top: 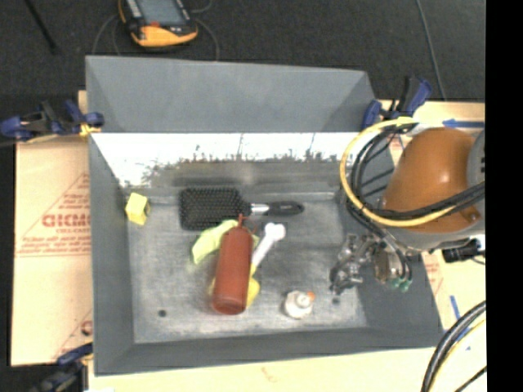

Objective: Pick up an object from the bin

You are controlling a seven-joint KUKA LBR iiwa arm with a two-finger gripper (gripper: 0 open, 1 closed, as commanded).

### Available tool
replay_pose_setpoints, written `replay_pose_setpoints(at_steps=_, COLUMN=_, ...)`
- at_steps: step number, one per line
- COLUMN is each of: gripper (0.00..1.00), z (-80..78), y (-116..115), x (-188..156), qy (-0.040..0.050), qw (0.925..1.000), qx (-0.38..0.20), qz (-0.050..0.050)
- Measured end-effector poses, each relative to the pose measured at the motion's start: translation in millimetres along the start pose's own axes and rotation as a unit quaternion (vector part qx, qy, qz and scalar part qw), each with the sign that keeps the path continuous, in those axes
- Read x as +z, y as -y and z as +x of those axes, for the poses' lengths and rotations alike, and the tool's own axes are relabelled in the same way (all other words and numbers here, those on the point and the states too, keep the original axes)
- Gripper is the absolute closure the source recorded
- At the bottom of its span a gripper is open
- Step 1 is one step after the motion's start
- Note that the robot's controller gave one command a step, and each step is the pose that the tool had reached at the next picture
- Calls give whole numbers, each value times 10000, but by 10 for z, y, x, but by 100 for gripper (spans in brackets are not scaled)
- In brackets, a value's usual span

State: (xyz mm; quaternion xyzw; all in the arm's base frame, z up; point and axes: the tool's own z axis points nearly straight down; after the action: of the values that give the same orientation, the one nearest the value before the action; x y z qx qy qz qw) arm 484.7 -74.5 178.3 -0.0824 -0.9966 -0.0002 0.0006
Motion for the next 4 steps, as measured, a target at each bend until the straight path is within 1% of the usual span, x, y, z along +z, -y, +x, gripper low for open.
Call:
replay_pose_setpoints(at_steps=1, gripper=100, z=-129, y=-4, x=-684, qy=7, qw=9997, qx=-229, qz=7)
replay_pose_setpoints(at_steps=2, gripper=0, z=46, y=-63, x=412, qy=46, qw=9995, qx=-310, qz=5)
replay_pose_setpoints(at_steps=3, gripper=0, z=106, y=-73, x=594, qy=-2, qw=9995, qx=-315, qz=4)
replay_pose_setpoints(at_steps=4, gripper=100, z=-51, y=-175, x=1058, qy=36, qw=9980, qx=-639, qz=7)
